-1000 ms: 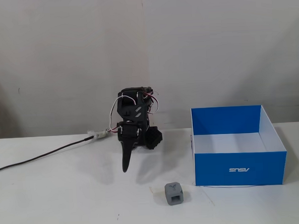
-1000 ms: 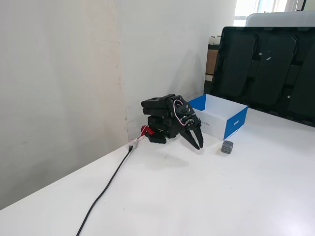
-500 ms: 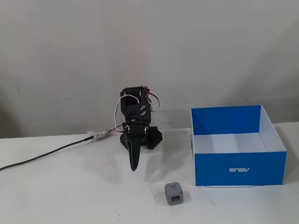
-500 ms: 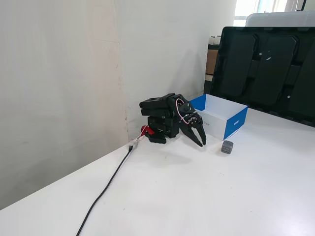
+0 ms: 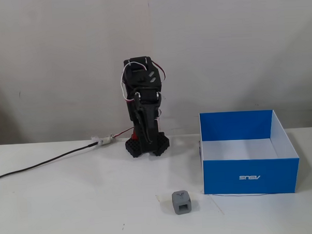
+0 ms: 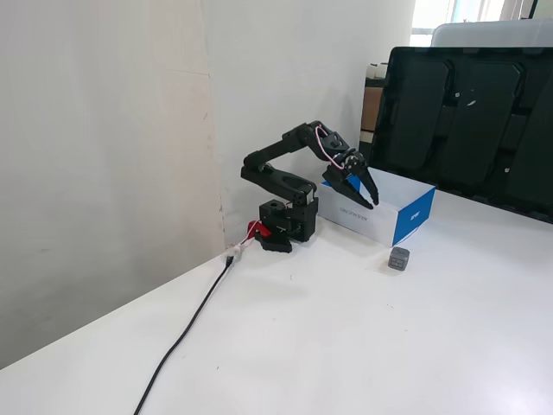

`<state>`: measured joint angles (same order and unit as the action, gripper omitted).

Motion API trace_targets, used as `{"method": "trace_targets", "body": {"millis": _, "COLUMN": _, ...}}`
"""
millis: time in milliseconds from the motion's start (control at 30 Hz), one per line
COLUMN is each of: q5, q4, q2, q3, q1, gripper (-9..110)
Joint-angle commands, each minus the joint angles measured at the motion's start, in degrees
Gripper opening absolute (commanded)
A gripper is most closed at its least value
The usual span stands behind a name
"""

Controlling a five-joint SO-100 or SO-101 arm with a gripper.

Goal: Pick the gray block and keep it in the box.

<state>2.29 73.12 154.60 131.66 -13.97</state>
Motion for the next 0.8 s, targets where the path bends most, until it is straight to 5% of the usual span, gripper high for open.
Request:
{"method": "trace_targets", "body": {"millis": 0, "q5": 0.79, "q4": 0.26, "q2": -2.81, "q3": -5.01, "q1": -2.37, "gripper": 0}}
{"method": "trace_targets", "body": {"millis": 400, "q5": 9.58, "q4": 1.23, "q2": -28.56, "q3": -13.36, "q1": -9.23, "gripper": 22}}
{"method": "trace_targets", "body": {"millis": 767, "q5": 10.63, "q4": -4.31, "q2": -55.72, "q3": -22.85, "q1": -9.14, "gripper": 29}}
